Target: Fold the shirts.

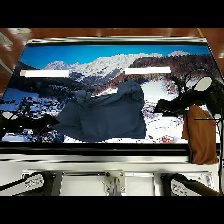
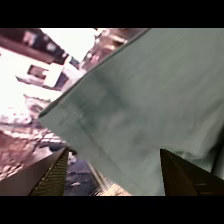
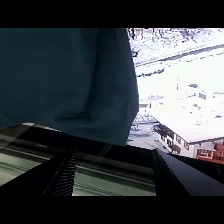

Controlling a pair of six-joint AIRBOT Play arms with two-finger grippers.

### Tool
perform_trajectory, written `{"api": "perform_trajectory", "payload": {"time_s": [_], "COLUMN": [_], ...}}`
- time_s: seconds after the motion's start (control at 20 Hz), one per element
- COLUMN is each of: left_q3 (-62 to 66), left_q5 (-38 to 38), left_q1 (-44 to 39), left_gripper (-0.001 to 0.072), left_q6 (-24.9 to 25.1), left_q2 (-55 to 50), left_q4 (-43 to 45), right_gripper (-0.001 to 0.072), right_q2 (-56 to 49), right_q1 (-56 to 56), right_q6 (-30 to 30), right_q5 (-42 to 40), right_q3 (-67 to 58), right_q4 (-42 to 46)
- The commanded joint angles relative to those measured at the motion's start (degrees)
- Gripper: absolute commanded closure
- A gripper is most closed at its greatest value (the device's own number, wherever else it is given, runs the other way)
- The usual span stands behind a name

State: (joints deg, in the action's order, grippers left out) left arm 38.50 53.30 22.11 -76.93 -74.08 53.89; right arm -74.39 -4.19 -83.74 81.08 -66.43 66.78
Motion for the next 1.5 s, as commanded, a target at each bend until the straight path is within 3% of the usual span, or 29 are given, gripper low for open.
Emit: {"api": "perform_trajectory", "payload": {"time_s": [0.0,0.05,0.15,0.25,0.4,0.6,0.9,1.45], "left_q3": [0.1,0.1,0.1,0.1,0.1,0.1,0.1,0.1], "left_q5": [-1.7,-2.1,-2.8,-3.6,-3.1,-1.5,-1.6,1.5], "left_q1": [0.0,0.0,0.0,0.0,0.0,0.0,0.1,0.1], "left_gripper": [0.0043,0.0052,0.0288,0.0349,0.0650,0.0670,0.0671,0.0671], "left_q6": [1.3,1.3,1.2,1.2,1.3,1.6,3.6,6.0], "left_q2": [-2.4,-3.3,-4.2,-4.2,-4.2,-3.7,0.3,3.5], "left_q4": [-3.4,-3.4,-4.3,-5.6,-5.5,-5.5,-5.3,-5.1], "right_gripper": [0.0128,0.0127,0.0128,0.0127,0.0127,0.0127,0.0127,0.0127], "right_q2": [0.0,0.0,0.0,0.0,0.0,0.0,-0.1,-6.5], "right_q1": [0.0,0.0,0.0,0.0,0.0,0.0,-0.1,-1.5], "right_q6": [-0.7,-0.7,-0.7,-0.7,-1.3,-2.5,-7.8,-7.4], "right_q5": [0.3,0.3,0.3,0.0,-1.7,-2.5,-3.3,-5.2], "right_q3": [0.0,0.0,0.0,0.0,0.0,0.0,0.0,0.0], "right_q4": [-1.6,-3.1,-6.4,-6.7,-4.2,0.0,15.7,17.8]}}
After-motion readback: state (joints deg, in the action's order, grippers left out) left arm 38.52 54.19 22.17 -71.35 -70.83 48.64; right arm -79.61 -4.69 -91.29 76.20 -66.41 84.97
